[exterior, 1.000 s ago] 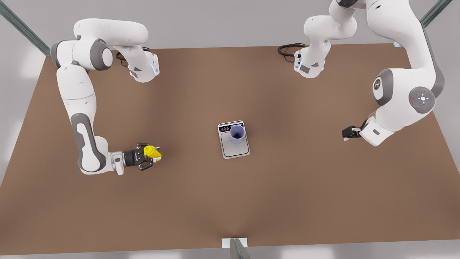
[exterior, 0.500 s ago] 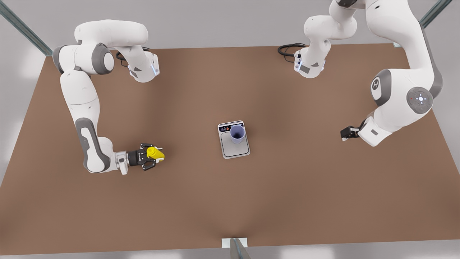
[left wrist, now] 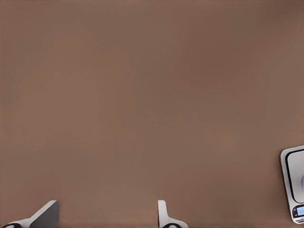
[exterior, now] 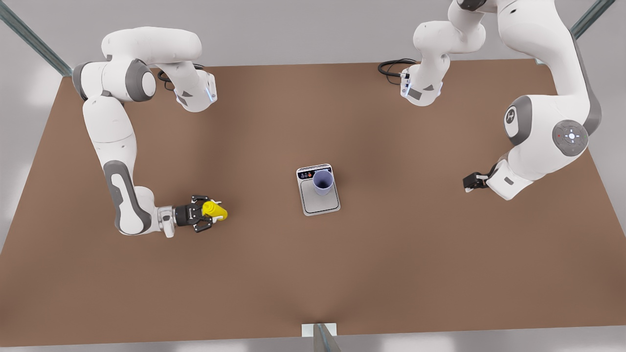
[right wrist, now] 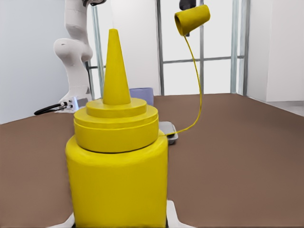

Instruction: Move cup to the weight, pick up sauce bottle, pour sauce

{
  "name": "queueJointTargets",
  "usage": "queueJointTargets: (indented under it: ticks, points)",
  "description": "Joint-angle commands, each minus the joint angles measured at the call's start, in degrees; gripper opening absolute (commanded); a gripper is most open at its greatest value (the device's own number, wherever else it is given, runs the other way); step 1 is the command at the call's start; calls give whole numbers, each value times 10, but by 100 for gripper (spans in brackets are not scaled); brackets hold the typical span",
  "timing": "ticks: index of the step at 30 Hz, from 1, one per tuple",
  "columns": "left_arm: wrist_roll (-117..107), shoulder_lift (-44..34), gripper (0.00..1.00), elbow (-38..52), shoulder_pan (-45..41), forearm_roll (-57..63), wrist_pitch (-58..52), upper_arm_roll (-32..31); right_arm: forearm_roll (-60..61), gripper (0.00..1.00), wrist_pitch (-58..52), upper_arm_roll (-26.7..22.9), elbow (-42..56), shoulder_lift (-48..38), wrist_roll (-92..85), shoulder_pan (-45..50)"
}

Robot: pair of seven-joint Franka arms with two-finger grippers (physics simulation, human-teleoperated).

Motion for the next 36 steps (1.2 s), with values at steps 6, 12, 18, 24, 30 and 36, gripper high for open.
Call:
queueJointTargets:
  ticks: [6,12,18,24,30,36]
  points:
    - [-1,-1,100,-1,-1,0,-3,0,0,68,0,0,0,1,0,0]
    - [-1,-2,100,-1,-1,1,-3,0,-3,100,-4,-1,-2,1,1,-9]
    - [-1,1,100,-1,0,0,-3,0,-43,100,-11,-1,-15,-3,-7,-54]
    - [-2,1,100,-1,0,1,-2,0,-224,100,-47,-52,4,-69,76,-124]
    - [-2,3,100,-1,0,1,-2,0,-424,100,-30,-54,199,-138,630,-60]
    - [-1,3,100,-1,0,1,1,1,-556,100,51,-198,192,-268,1231,166]
